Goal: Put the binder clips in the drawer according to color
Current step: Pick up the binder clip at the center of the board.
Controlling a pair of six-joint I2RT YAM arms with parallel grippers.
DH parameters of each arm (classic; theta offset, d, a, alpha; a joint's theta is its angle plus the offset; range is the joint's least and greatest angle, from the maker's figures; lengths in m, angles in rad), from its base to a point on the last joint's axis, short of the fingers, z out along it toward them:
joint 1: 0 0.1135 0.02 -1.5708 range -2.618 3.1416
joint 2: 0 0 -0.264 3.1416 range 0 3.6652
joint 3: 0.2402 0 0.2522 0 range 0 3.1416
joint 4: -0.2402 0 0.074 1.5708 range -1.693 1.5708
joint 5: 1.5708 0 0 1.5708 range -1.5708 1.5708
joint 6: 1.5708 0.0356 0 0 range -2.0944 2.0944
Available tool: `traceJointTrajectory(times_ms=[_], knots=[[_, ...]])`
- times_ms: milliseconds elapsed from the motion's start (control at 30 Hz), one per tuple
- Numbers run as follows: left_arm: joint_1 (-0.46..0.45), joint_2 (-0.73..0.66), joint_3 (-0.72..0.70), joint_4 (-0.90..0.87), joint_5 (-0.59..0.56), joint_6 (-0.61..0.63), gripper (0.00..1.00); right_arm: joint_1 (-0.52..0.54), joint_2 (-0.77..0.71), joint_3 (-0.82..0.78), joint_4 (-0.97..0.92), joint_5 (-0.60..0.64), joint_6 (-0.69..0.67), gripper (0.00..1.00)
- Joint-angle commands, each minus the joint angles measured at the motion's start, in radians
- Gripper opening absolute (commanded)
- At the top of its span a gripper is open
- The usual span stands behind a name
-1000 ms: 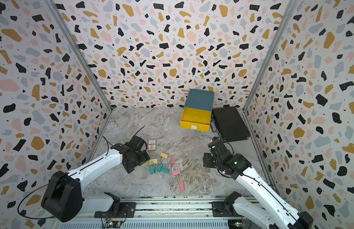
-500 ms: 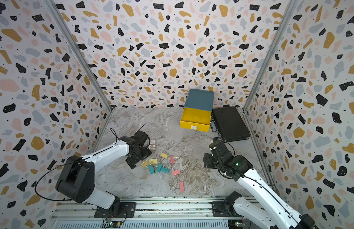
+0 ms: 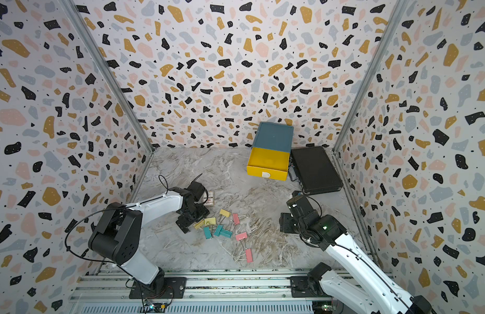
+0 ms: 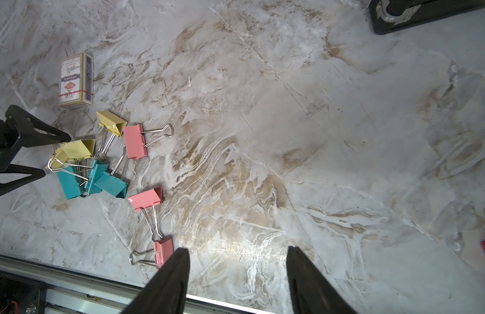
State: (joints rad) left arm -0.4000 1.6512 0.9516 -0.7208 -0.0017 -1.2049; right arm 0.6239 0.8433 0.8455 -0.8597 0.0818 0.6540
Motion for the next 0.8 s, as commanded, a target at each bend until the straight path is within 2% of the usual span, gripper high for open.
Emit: traceJointTrajectory(times_ms=[0,100,233,367,533,633,767], knots=[[-0.036,0.007,0.007,-0.002,-0.007,-0.021,0.91,0.004,-0.009,-0.008,-0.001,0.013,0.007,0.62],[-0.047,0.029,0.001,0.012,-0.001,-0.025,0.89,0.004,-0.015,-0.015,0.002,0.012,0.012,0.62],[-0.048,0.036,-0.009,0.019,-0.004,-0.029,0.77,0.004,-0.029,-0.013,-0.007,0.016,0.014,0.62],[-0.048,0.024,-0.016,0.020,-0.020,-0.028,0.72,0.004,-0.040,-0.014,-0.007,0.010,0.012,0.62],[-0.049,0.011,-0.010,0.016,-0.042,-0.009,0.58,0.004,-0.036,-0.015,-0.002,-0.015,0.005,0.62],[-0.053,-0.026,-0.003,-0.012,-0.068,-0.005,0.51,0.004,-0.045,-0.014,-0.002,-0.023,0.001,0.62],[-0.074,-0.138,0.048,-0.088,-0.153,0.020,0.47,0.004,-0.054,-0.001,-0.008,-0.019,-0.008,0.62]])
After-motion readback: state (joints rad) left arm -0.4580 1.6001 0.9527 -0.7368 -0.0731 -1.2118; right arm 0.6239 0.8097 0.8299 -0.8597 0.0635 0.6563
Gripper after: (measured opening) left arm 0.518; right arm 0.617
